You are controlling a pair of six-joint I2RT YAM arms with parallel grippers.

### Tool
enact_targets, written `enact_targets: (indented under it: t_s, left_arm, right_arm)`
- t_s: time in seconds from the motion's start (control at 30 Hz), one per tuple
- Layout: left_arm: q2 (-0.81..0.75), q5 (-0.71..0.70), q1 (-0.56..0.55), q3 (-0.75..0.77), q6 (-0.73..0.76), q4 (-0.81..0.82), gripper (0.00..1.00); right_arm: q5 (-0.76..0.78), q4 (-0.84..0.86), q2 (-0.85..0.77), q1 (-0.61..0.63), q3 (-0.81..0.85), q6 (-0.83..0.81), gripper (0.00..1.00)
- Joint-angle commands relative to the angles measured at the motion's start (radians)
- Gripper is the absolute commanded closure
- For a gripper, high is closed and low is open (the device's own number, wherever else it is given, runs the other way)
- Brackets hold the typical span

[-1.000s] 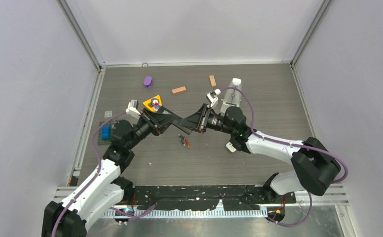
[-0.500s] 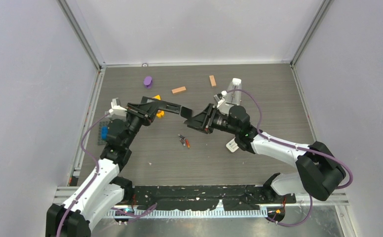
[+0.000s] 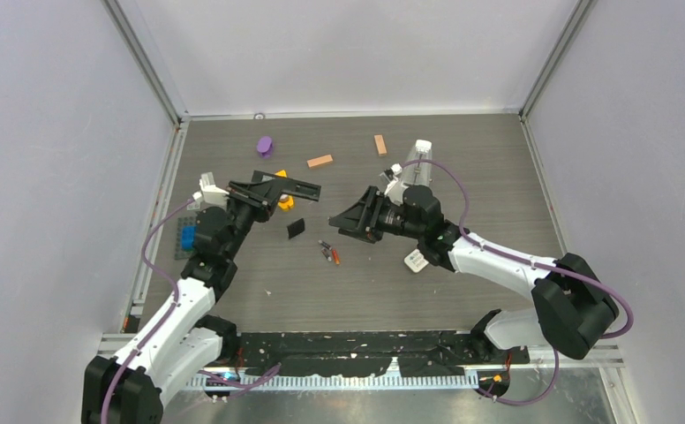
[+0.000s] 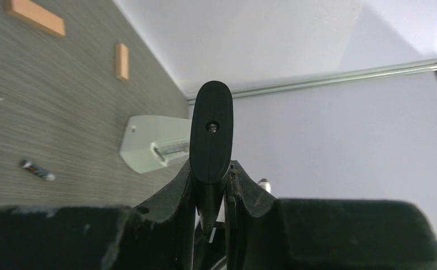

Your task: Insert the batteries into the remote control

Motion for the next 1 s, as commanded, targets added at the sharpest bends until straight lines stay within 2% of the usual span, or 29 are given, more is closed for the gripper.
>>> enact_targets:
  t_s: [0.0, 0.1, 0.27, 0.37, 0.5, 0.63, 0.77, 0.87, 0.97]
  left_arm:
    - [0.018, -0.052, 0.0, 0.052, 0.137, -0.05, 1.0]
    - [0.03, -0.035, 0.0, 0.069, 0.223, -0.089, 1.0]
    - [0.033, 0.126, 0.0, 0.111, 0.45, -0.155, 1.0]
    - [0.036, 0.226, 0.0, 0.161, 0.587, -0.244, 1.0]
    - [0.047, 0.384, 0.0, 0.214, 0.727, -0.313, 1.0]
    - [0.061, 0.551, 0.0, 0.248, 0.794, -0.338, 1.0]
    - [0.087, 0.702, 0.0, 0.282, 0.813, -0.347, 1.0]
    - [0.099, 0.818, 0.0, 0.312, 0.809, -0.346, 1.0]
    - [0.109, 0.899, 0.0, 0.317, 0.77, -0.303, 1.0]
  right_arm:
    - [0.061, -0.116, 0.012, -0.006, 0.056, -0.111, 0.39]
    - [0.109, -0.251, 0.011, -0.005, 0.095, -0.244, 0.39]
    - [0.212, -0.414, -0.017, -0.007, 0.175, -0.488, 0.39]
    - [0.157, -0.468, -0.03, -0.008, 0.215, -0.647, 0.37]
    - [0.033, -0.488, -0.038, -0.007, 0.243, -0.76, 0.32]
    - [-0.09, -0.428, -0.077, -0.007, 0.231, -0.777, 0.26]
    - [-0.217, -0.23, -0.074, -0.005, 0.184, -0.693, 0.17]
    - [-0.311, -0.097, -0.047, 0.002, 0.182, -0.622, 0.15]
    - [-0.332, -0.089, -0.022, 0.02, 0.216, -0.633, 0.14]
